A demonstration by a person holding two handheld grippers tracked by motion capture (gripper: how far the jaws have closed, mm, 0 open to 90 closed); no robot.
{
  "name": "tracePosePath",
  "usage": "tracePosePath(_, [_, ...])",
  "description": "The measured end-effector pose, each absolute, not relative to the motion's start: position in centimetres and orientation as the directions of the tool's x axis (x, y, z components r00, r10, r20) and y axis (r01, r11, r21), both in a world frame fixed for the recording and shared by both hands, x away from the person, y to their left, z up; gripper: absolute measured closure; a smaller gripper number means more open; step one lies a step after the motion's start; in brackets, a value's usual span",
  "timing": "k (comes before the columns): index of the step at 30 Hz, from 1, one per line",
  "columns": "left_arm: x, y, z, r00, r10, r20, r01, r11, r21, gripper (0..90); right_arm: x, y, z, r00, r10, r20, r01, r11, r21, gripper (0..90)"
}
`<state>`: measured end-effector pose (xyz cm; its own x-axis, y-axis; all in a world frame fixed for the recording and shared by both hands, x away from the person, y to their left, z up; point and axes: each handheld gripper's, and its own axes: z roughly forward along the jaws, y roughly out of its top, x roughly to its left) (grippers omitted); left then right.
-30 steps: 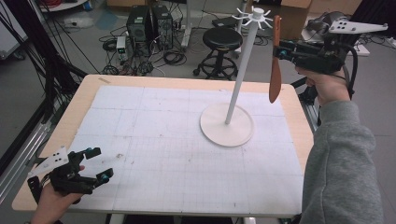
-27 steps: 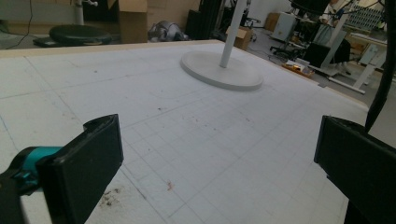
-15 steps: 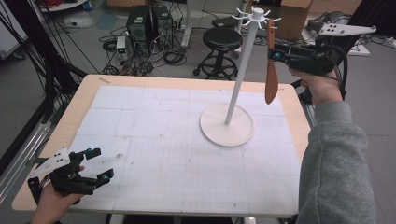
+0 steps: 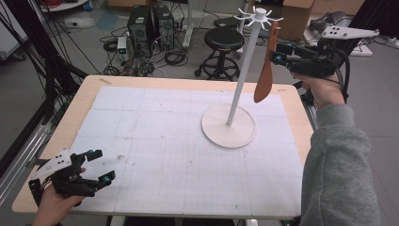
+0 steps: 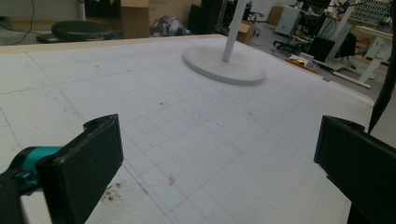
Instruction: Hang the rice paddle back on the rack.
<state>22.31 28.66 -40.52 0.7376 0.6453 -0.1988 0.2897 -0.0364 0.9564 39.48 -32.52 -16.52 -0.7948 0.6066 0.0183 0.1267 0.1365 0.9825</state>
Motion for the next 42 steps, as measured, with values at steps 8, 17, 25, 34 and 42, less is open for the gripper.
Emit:
tracePosePath(8, [22.5,28.4,-40.5,0.742,0.639,-0.201,0.289,-0.034,0.957,1.8,38.7,-32.6,-16.9,-0.810,0.587,0.004,0.104,0.137,0.985,20.7])
tracePosePath(17, [22.8,27.9,-40.5,0.754,0.625,-0.203,0.288,-0.036,0.957,1.7,37.6,-32.3,-18.2,-0.857,0.515,0.011,0.111,0.163,0.980,16.0])
tracePosePath(25, [23.5,27.5,-40.6,0.765,0.606,-0.218,0.294,-0.027,0.955,1.8,36.3,-33.2,-20.2,-0.863,0.504,0.041,0.129,0.141,0.982,14.7])
tracePosePath(34, [23.9,27.1,-40.6,0.773,0.595,-0.221,0.298,-0.033,0.954,1.8,34.9,-33.8,-21.8,-0.830,0.555,0.059,0.148,0.117,0.982,0.0])
tracePosePath(42, [24.4,26.9,-40.1,0.776,0.591,-0.220,0.279,-0.009,0.960,1.8,33.3,-33.8,-23.3,-0.841,0.539,0.047,0.139,0.132,0.981,0.0])
